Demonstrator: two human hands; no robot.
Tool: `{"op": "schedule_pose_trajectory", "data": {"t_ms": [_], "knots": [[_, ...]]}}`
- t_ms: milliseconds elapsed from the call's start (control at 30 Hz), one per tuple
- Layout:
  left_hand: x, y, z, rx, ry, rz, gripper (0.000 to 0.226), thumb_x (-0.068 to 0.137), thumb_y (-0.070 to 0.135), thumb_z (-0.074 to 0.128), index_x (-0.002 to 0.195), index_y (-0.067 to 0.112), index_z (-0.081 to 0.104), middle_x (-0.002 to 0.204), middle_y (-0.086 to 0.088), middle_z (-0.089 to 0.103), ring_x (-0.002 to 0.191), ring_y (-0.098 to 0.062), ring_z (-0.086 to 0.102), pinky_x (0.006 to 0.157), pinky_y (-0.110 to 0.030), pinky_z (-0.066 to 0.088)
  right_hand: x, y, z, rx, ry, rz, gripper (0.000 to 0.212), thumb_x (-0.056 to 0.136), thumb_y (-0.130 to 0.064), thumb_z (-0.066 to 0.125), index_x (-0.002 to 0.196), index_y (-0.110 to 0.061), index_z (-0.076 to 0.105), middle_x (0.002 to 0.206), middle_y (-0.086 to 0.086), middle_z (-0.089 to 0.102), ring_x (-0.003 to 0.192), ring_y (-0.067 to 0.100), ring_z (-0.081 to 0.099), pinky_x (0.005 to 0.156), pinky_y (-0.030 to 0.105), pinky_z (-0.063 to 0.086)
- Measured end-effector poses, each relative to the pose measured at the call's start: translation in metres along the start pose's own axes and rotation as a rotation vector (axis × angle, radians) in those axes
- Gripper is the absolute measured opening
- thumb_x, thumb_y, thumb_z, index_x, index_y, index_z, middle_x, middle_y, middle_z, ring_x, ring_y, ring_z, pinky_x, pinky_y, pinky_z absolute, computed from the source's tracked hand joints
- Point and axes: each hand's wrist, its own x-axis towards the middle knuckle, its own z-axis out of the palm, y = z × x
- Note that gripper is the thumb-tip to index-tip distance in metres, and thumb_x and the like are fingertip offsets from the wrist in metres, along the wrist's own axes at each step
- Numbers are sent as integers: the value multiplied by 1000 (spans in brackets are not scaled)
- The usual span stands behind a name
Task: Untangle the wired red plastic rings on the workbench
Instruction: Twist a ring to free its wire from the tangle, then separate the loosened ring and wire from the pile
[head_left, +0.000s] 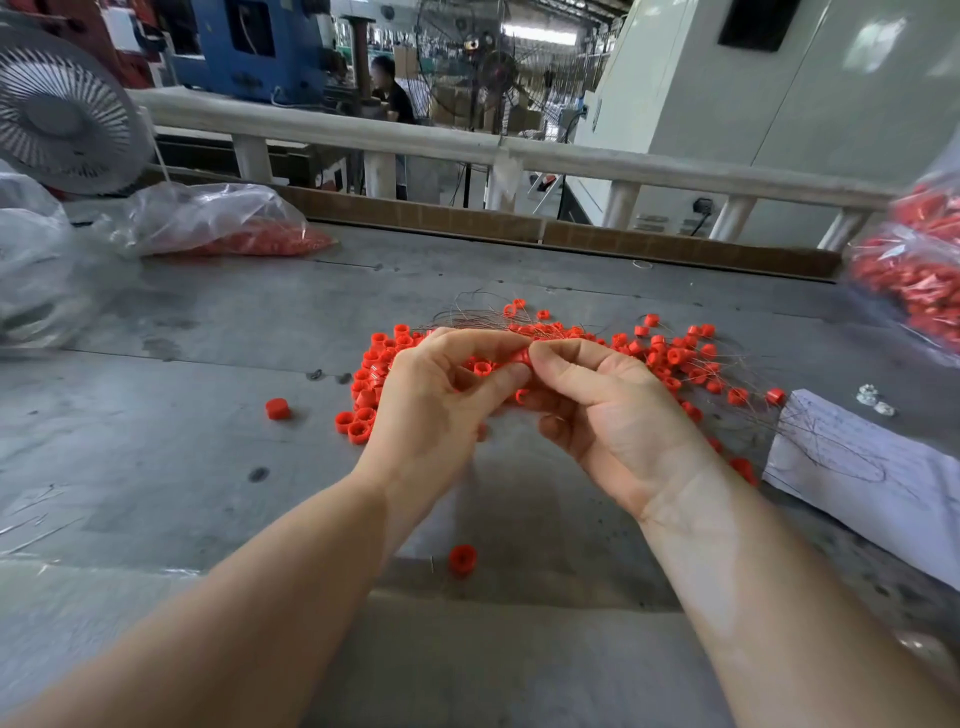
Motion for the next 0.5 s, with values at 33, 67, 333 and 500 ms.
{"op": "schedule_pose_trajectory", "data": {"t_ms": [33,67,333,500], "knots": [[0,0,0,-22,-8,-17,27,82,6,68,79,33,68,56,14,60,44,2,46,39,-10,35,0,1,0,-44,9,-23,7,71,-21,67,75,-18,62,64,-4,68,52,4,62,42,13,41],[0,0,0,-39,-20,-29,26,83,5,67,80,31,68,54,16,61,45,3,47,40,-11,37,0,2,0,-105,28,-58,4,77,-18,67,76,-18,63,65,-4,68,55,4,62,43,14,42],[2,-9,0,-145,-33,-84,21,82,1,66,84,21,70,70,7,68,57,-1,61,51,-12,46,4,8,-1,-585,208,-526,16,76,-7,75,68,-19,70,66,-3,69,66,7,63,68,21,51],[6,-12,-3,-299,-28,-167,22,82,-4,64,85,16,71,73,0,68,68,-9,65,62,-16,52,8,5,-12,-592,346,-436,22,76,-9,75,61,-22,68,57,-11,65,58,-4,57,60,8,43]]}}
